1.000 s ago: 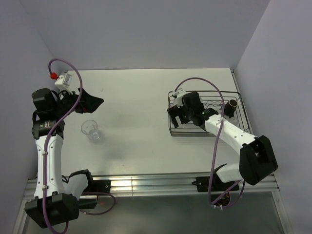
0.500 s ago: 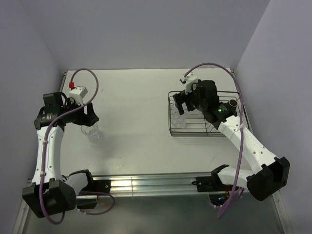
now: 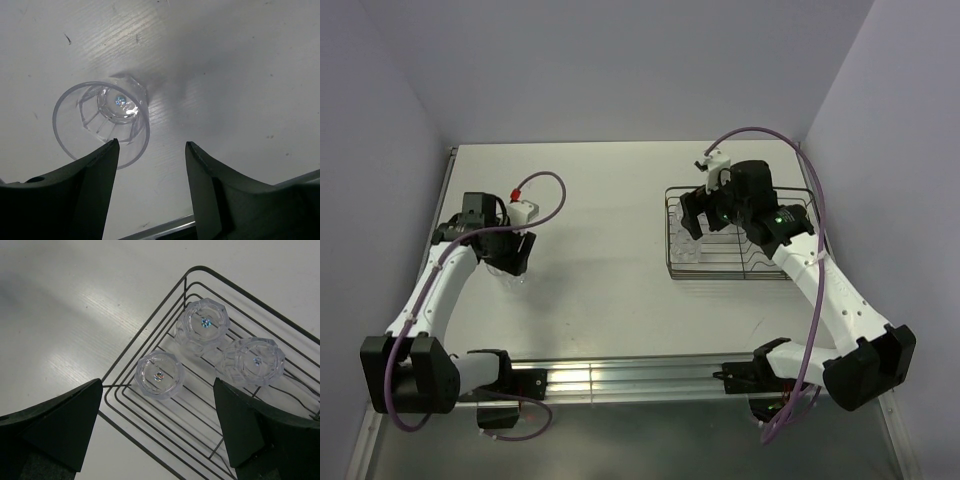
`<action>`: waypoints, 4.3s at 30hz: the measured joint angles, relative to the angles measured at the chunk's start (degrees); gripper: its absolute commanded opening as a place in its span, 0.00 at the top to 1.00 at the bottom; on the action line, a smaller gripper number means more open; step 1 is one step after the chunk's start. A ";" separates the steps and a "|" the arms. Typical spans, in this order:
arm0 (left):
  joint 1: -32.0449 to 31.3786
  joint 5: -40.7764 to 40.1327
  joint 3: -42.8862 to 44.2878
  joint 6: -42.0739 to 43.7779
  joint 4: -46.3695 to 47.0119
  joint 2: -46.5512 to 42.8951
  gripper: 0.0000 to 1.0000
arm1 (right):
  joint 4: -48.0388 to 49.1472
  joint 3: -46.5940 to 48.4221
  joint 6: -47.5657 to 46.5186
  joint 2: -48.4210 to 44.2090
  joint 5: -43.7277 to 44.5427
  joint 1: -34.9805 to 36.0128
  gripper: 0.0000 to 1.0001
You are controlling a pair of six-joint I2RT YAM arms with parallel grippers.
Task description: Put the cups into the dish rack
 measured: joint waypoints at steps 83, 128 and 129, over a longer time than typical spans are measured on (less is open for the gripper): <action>-6.23 13.62 -7.13 -85.66 80.08 -4.61 1.00 | 76.02 13.05 92.41 39.85 -19.80 10.64 0.00; -8.20 16.24 -8.76 -85.72 81.11 -4.59 0.75 | 78.64 13.77 91.84 42.40 -20.98 11.34 0.43; -8.22 16.26 -8.76 -85.44 81.02 -4.59 0.68 | 78.68 13.70 91.73 42.38 -21.07 11.30 0.44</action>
